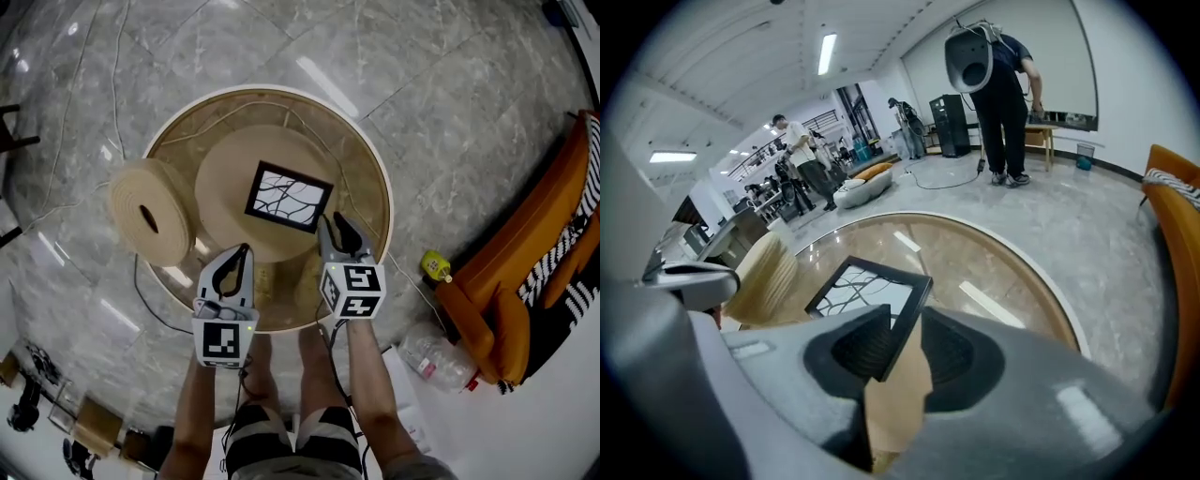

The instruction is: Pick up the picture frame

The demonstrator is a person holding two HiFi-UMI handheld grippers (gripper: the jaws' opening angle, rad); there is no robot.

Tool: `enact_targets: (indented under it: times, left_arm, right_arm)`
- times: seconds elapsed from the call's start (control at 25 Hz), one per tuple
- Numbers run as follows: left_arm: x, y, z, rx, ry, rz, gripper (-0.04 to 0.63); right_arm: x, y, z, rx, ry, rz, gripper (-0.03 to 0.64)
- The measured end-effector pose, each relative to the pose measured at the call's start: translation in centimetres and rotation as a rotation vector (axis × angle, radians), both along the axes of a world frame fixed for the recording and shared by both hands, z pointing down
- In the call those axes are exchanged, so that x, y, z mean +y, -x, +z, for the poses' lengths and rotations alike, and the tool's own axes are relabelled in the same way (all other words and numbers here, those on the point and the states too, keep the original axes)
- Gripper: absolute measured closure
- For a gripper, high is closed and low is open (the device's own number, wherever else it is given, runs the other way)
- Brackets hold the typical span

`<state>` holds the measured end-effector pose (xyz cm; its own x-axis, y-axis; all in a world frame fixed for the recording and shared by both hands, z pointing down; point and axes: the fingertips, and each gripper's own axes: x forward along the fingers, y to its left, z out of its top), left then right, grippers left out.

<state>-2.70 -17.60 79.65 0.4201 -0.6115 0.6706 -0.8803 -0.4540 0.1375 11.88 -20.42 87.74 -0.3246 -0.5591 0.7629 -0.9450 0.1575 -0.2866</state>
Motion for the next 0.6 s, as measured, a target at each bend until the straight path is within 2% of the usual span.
enact_targets:
  times: [0.2,0.6]
  left_arm:
    - [0.2,-0.1,-0.1,0.007,0.022,-0.011,0.578]
    - [-0.3,0.3,0.5,0.003,0.021,0.004,0.578]
  right_arm:
    - [-0.8,0.2,1.5,0.002,0.034,0.020,0.486]
    - [-0.7,1.2,3.0,0.035,0.071,-0.015,0.486]
